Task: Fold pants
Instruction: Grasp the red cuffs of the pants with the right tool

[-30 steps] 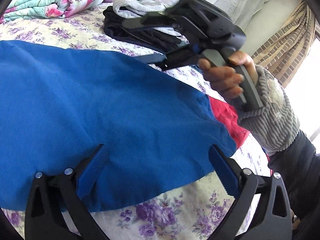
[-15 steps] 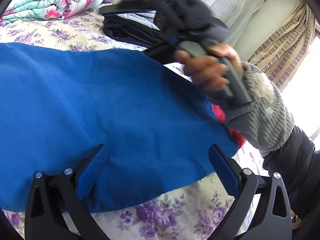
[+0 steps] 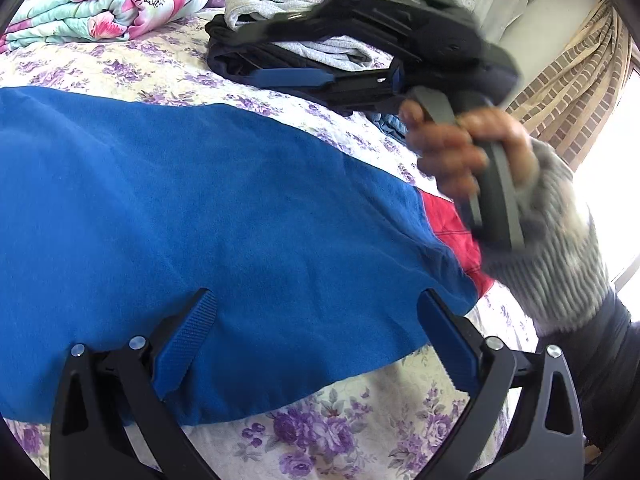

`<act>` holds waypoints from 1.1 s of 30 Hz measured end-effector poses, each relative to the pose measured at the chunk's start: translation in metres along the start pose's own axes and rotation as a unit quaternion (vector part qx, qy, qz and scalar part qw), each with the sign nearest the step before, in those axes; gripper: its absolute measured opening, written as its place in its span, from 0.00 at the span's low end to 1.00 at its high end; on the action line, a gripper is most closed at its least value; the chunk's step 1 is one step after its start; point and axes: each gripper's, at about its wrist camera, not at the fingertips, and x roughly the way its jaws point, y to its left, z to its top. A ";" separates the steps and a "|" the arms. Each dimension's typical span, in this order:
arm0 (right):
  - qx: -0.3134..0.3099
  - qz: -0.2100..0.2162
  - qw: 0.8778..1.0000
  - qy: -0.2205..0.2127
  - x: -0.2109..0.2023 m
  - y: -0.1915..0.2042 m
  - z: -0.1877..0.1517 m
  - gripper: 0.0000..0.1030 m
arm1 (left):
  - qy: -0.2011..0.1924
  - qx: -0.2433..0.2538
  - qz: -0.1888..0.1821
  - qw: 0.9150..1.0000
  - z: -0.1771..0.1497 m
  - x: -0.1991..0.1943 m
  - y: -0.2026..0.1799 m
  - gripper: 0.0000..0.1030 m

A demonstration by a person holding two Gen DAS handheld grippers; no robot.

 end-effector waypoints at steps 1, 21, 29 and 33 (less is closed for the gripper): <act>0.005 -0.016 1.000 0.012 0.012 -0.001 -0.005 0.27 | 0.000 0.000 0.001 1.000 0.000 0.000 0.000 0.95; 0.369 -0.154 0.848 -0.349 -0.267 -0.081 -0.337 0.78 | -0.002 0.015 0.027 1.000 -0.003 -0.002 -0.007 0.95; 0.431 -0.134 0.808 -0.379 -0.251 -0.136 -0.314 0.70 | -0.002 0.021 0.035 0.999 -0.004 -0.001 -0.009 0.95; 0.434 -0.134 0.803 -0.386 -0.250 -0.153 -0.312 0.35 | -0.004 0.020 0.032 0.999 -0.004 -0.002 -0.008 0.95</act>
